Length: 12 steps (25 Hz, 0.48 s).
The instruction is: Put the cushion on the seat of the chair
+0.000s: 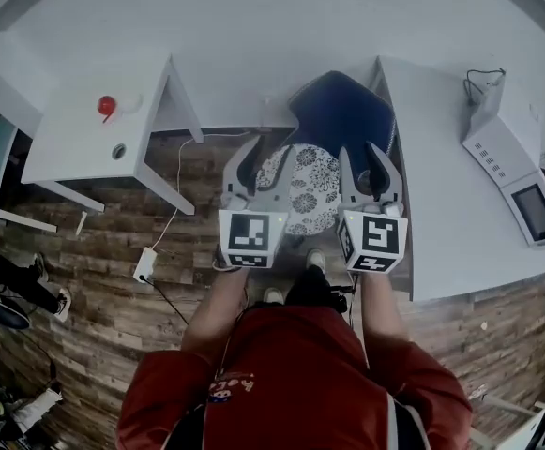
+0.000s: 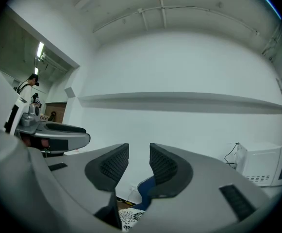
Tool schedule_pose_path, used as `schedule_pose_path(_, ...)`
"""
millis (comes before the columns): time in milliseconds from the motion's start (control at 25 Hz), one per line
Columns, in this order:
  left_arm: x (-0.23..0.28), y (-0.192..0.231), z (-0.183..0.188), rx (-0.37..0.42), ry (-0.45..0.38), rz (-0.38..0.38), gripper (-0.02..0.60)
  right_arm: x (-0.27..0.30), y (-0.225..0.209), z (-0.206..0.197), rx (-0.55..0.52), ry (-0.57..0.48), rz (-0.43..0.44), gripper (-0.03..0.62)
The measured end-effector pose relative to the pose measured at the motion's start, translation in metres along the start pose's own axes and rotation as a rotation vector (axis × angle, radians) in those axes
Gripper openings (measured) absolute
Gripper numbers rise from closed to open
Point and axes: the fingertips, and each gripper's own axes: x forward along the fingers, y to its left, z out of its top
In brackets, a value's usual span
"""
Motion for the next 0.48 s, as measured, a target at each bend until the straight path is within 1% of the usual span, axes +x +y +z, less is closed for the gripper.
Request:
schedule_pose_path(120,-0.004,-0.009,0.015,-0.001,-0.035,-0.006,0.121,-0.009,-0.001,0.013,0.008,-0.028,-0.008,0.096)
schedule_pose_path(160,-0.007,-0.009,0.018,0.001,-0.044,0.002,0.079,-0.012,0.001,0.016,0.015,-0.038,-0.007,0.086)
schedule_pose_path(200,-0.009,-0.010,0.019,0.002,-0.048,0.008,0.064,-0.015,0.002,0.018,0.021,-0.045,-0.004,0.075)
schedule_pose_path(320,-0.015,-0.013,0.013,-0.012,-0.029,0.004,0.041,-0.021,0.009,0.015,0.036,-0.029,0.005,0.041)
schedule_pose_path(400,-0.016,-0.015,0.011,-0.034,-0.023,-0.001,0.031,-0.024,0.010,0.010,0.041,-0.008,0.011,0.037)
schedule_pose_path(480,-0.016,-0.014,0.014,-0.038,-0.033,0.005,0.028,-0.024,0.010,0.009,0.043,0.000,0.015,0.032)
